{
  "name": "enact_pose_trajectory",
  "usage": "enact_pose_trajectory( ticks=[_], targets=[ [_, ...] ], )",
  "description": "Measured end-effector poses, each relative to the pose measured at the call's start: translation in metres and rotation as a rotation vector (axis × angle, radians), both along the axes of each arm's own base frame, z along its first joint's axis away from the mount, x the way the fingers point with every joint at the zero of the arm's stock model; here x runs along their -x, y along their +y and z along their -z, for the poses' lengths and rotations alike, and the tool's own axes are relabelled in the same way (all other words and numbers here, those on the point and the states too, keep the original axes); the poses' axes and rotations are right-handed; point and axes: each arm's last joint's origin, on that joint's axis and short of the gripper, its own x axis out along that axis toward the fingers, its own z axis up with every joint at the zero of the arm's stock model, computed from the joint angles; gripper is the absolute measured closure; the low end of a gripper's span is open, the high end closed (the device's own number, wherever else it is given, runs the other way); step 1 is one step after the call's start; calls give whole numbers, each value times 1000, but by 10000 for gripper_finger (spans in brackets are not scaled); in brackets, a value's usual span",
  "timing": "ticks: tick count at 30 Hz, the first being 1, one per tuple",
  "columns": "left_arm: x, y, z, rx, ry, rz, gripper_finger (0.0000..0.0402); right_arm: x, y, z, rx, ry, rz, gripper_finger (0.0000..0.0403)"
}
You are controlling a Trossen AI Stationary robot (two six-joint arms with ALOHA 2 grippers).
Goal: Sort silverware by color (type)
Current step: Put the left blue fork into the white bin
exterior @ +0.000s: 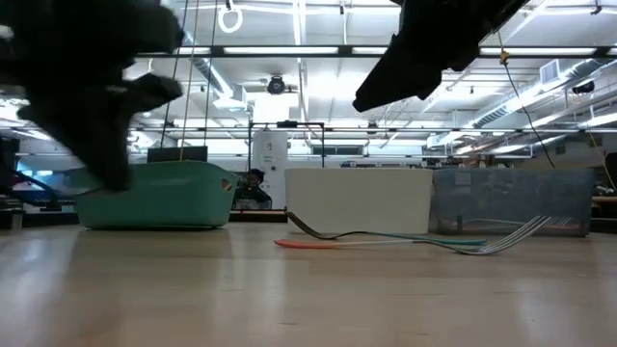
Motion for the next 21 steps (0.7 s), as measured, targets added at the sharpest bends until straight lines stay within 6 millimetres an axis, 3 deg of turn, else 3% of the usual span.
enact_pose_trajectory(
  ticks=[5, 11, 21],
  targets=[
    [-5, 14, -18, -47, -100, -45, 390, 3, -2, -14, 58, 115, 79, 301],
    [-18, 44, -48, -45, -274, -87, 390, 7, -4, -29, 93, 198, 155, 302],
    [-44, 96, -52, -57, -371, -195, 390, 16, -7, -29, 204, 240, 198, 302]
  ],
)
